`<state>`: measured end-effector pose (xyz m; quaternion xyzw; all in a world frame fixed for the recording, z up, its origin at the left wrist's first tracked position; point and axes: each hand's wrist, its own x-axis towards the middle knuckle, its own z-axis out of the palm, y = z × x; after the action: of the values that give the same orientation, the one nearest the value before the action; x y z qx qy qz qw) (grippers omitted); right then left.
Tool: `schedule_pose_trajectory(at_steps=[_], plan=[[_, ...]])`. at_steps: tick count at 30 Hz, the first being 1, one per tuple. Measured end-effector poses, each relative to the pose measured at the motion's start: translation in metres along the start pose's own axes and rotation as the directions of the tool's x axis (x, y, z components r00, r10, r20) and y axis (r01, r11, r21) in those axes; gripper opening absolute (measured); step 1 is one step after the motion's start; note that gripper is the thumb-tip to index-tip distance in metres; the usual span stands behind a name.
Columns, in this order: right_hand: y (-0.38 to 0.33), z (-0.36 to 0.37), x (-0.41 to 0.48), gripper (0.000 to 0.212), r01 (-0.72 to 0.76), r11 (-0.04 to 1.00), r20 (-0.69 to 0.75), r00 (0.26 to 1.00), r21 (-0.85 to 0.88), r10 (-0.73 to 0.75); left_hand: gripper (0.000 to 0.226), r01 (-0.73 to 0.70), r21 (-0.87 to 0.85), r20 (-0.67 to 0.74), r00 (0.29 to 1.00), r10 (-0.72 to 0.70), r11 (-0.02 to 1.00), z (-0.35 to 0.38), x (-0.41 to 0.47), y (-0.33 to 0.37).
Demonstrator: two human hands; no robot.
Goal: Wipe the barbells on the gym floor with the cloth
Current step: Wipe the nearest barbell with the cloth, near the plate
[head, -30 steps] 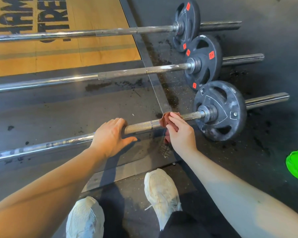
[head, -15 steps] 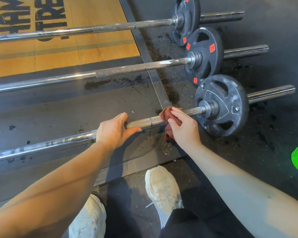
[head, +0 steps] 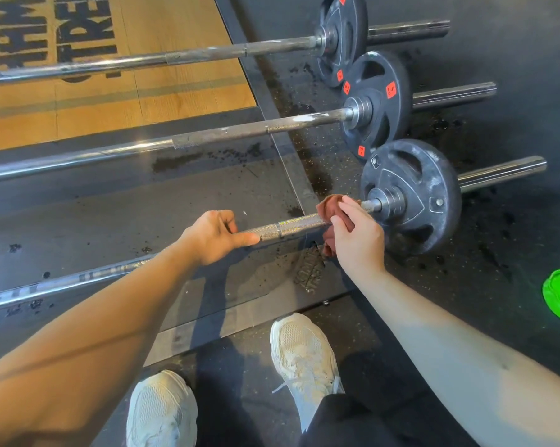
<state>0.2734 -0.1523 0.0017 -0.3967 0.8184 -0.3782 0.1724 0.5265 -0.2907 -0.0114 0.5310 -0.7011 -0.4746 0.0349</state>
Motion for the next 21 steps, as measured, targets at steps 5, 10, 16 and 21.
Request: schedule_pose_trajectory(at_steps=[5,10,16,21], plan=[[0.006,0.004,0.007,0.036,-0.093,0.987,-0.11,0.991,-0.134,0.078,0.051,0.009,-0.149,0.085,0.996,0.004,0.989,-0.002,0.001,0.004],[-0.014,0.042,-0.033,0.038,0.307,0.949,0.281,0.92,-0.077,-0.275,0.063,0.021,-0.125,0.092,0.996,-0.01,0.992,-0.003,0.001,0.002],[0.027,0.003,0.001,0.045,0.245,0.963,0.237,0.947,-0.108,-0.215,0.064,0.006,-0.106,0.096,0.995,0.005,0.994,-0.003,0.001,0.003],[0.037,-0.014,0.011,0.038,-0.041,0.998,-0.122,0.992,0.041,0.046,0.064,0.043,-0.172,0.22,0.975,-0.004,0.984,-0.009,0.006,0.007]])
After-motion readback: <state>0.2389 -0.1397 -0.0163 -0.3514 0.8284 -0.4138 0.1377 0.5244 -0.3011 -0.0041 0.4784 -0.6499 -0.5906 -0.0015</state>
